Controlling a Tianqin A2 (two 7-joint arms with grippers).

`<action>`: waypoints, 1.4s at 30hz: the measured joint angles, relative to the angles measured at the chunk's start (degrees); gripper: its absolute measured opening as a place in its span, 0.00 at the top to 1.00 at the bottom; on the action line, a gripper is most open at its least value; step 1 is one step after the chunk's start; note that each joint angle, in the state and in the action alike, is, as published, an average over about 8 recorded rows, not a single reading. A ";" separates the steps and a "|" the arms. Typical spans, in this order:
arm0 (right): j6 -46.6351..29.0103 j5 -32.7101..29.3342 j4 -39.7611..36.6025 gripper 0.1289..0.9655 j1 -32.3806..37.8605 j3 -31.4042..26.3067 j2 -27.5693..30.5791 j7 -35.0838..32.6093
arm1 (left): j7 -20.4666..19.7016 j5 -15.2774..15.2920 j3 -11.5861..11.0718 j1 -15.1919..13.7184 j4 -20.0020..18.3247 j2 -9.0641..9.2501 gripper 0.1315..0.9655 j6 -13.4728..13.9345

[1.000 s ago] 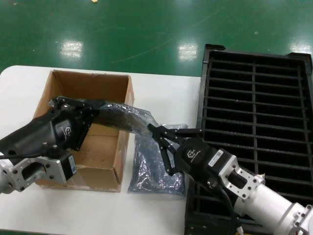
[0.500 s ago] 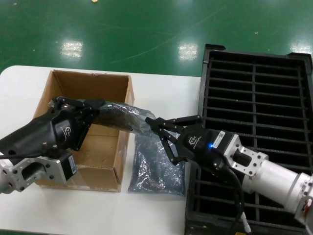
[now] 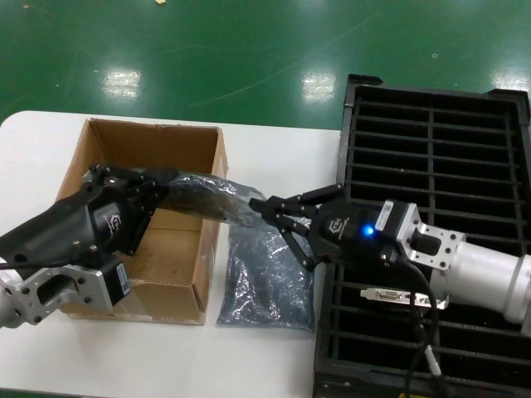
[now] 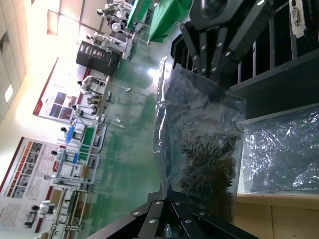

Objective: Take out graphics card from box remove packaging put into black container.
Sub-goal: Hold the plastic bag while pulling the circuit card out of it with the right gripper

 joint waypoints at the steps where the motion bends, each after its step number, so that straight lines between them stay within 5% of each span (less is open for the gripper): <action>1: -0.05 0.08 -0.42 0.99 0.34 0.07 -0.21 0.22 | 0.00 0.00 0.00 0.00 0.00 0.00 0.99 0.00; 42: 5.27 -1.51 -5.92 0.99 0.34 -0.09 -6.32 4.81 | 0.00 0.00 0.00 0.00 0.00 0.00 0.99 0.00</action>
